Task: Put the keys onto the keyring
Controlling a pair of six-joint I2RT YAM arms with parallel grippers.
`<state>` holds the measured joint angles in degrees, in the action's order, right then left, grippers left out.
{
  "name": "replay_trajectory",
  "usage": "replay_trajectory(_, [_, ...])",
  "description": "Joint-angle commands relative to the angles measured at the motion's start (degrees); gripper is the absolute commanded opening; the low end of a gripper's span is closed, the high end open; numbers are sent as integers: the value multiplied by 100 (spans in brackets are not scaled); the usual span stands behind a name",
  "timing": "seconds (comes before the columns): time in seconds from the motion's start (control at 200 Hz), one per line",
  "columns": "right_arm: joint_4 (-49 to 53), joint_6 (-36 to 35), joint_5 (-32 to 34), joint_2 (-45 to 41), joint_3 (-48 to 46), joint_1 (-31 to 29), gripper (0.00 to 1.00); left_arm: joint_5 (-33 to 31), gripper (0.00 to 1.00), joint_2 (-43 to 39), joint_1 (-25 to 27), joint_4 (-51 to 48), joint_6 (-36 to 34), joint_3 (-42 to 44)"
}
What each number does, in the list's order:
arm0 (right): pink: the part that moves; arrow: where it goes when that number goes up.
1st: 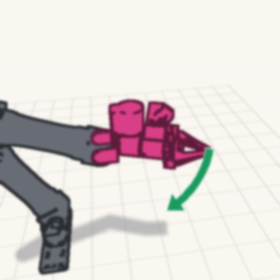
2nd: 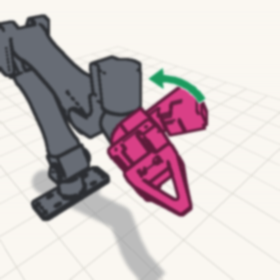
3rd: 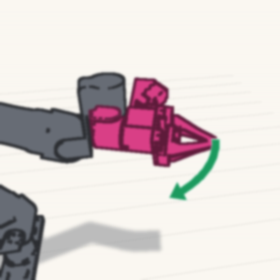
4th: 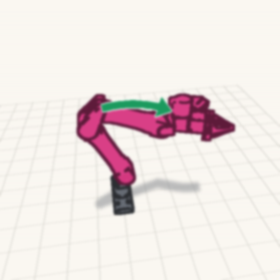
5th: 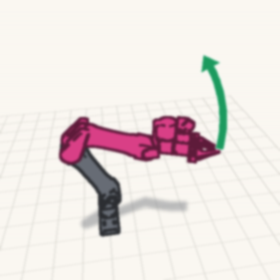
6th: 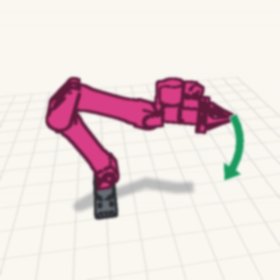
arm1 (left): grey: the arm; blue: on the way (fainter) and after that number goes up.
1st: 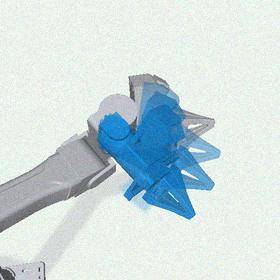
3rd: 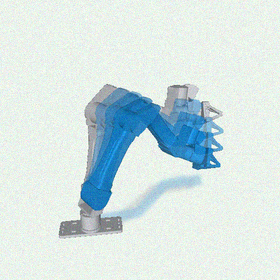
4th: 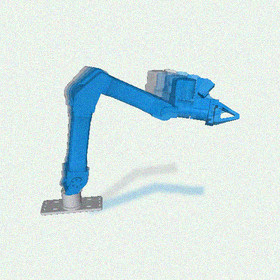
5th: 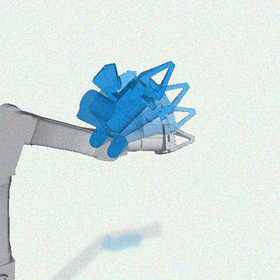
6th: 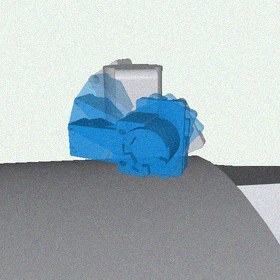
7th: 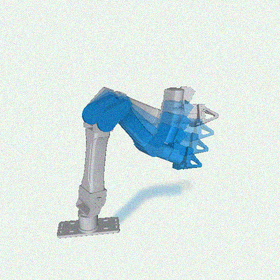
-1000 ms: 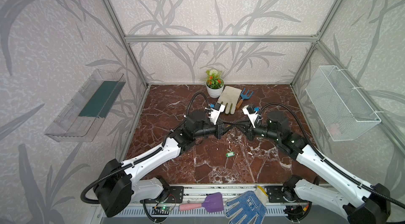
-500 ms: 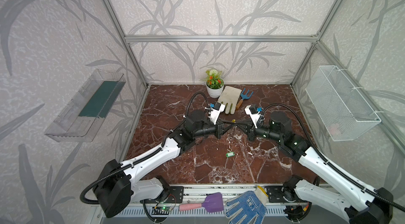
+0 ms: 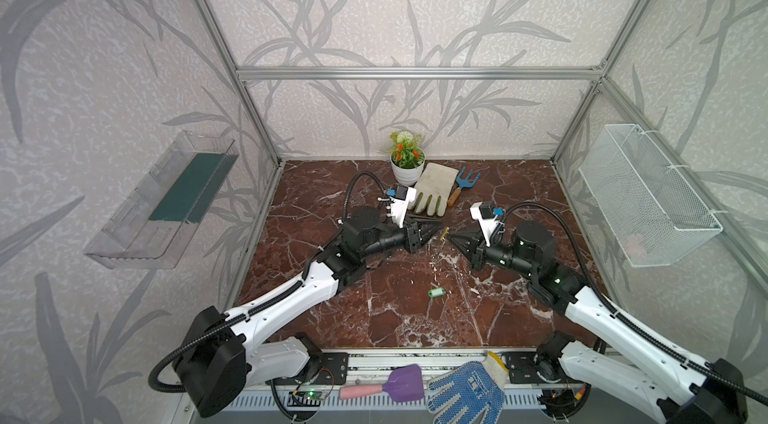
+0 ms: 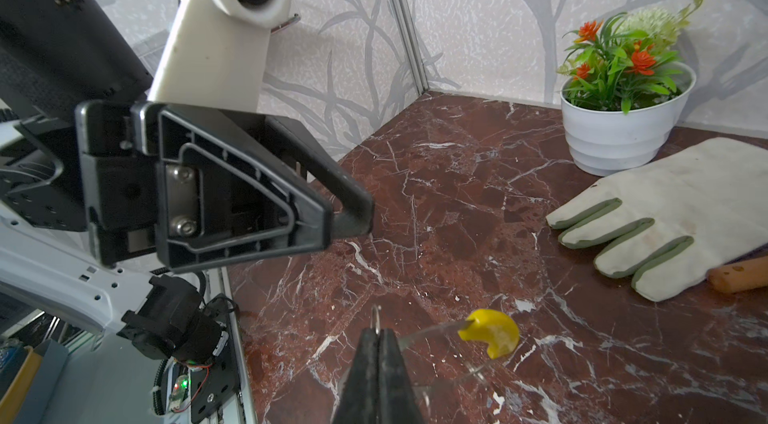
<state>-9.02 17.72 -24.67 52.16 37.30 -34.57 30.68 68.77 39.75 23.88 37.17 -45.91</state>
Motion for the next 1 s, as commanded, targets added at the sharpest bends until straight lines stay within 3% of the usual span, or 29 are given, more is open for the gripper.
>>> replay_trajectory(0.0, [-779, 368, -278, -162, -86, 186, 0, 336, 26, 107, -144, 798, 575, 92])
replay_trajectory(0.27, [-1377, 859, -978, -41, -167, 601, 0, 911, 27, 529, -219, 1595, 1105, 44])
replay_trajectory(0.615, [-1517, 944, -1136, 75, -160, 635, 0, 1614, 26, 1172, -201, 2880, 1963, -92])
replay_trajectory(0.995, [-1598, 1101, -871, -38, -301, 885, 0, 1761, 22, 1042, -87, 2918, 1782, -25])
